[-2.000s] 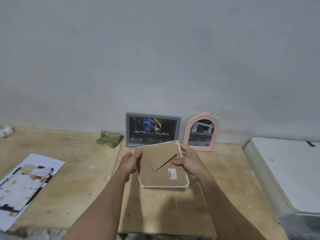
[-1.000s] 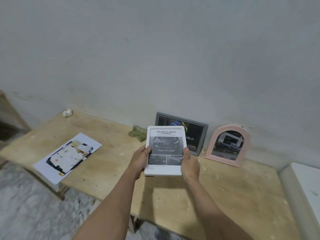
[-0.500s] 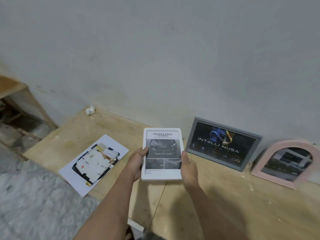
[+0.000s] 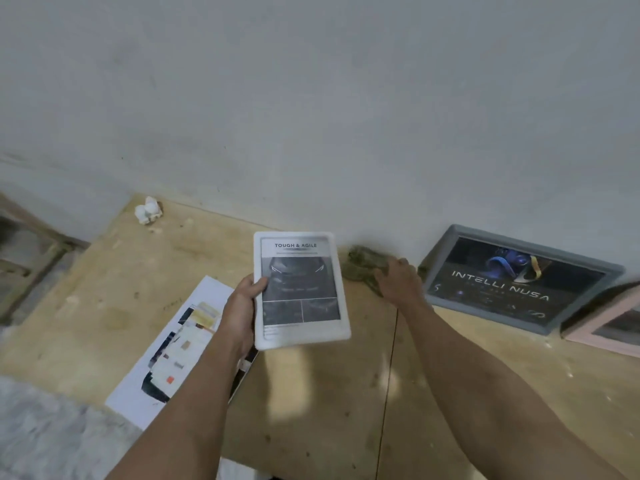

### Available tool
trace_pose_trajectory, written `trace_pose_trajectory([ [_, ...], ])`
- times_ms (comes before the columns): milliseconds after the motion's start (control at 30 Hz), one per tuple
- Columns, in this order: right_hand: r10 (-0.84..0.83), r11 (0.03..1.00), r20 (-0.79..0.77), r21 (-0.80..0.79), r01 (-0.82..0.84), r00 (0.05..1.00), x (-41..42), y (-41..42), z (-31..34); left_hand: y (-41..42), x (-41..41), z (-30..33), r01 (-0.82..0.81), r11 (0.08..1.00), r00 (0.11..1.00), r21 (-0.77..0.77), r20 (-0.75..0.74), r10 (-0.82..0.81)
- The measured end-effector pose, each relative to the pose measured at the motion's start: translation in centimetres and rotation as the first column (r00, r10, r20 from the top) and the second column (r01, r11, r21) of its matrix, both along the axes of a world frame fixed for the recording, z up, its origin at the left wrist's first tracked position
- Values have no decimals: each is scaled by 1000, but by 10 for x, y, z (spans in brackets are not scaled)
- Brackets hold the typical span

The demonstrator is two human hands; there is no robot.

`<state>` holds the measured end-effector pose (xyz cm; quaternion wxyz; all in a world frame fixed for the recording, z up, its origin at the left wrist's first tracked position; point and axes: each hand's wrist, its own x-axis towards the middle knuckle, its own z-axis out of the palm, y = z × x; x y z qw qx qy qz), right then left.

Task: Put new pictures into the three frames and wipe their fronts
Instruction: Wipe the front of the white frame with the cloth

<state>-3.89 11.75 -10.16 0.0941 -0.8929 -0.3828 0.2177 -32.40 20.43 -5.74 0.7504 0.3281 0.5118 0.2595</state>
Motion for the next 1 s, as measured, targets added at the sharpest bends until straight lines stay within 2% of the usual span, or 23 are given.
trace_pose_trajectory([
  [167,181,982,132,-75,-172,975,7,26,-37,12,3,-16,0,1000,1000,-31,26,1],
  [267,182,982,223,-91,-165,958,7,27,-55,13,4,-24,-44,996,997,-80,58,49],
  [467,240,968,270,-136,-210,933,27,25,-58,2,17,-19,-123,989,989,-76,66,128],
  [533,263,964,226,-98,-247,938,29,24,-53,-4,20,-16,-143,987,987,-78,63,148],
  [567,266,964,153,-24,-265,952,30,22,-49,-9,23,-15,-151,986,986,-73,56,155],
  [667,155,958,-215,271,-94,964,31,24,-20,-20,27,-9,-165,985,986,-41,20,166],
  [700,151,934,-251,352,-55,956,33,27,-8,-23,29,-8,-173,984,985,-30,6,173],
  [767,222,864,-173,491,-111,959,36,33,24,-31,31,-2,-179,984,984,-8,-13,178],
  [867,336,668,159,655,-354,928,27,44,65,-43,38,9,-152,988,988,11,-5,152],
  [900,346,630,253,650,-424,903,22,46,75,-46,42,14,-134,991,991,22,-1,134],
  [1000,414,660,397,489,-570,819,-2,39,97,-55,51,29,-116,991,993,73,39,113],
])
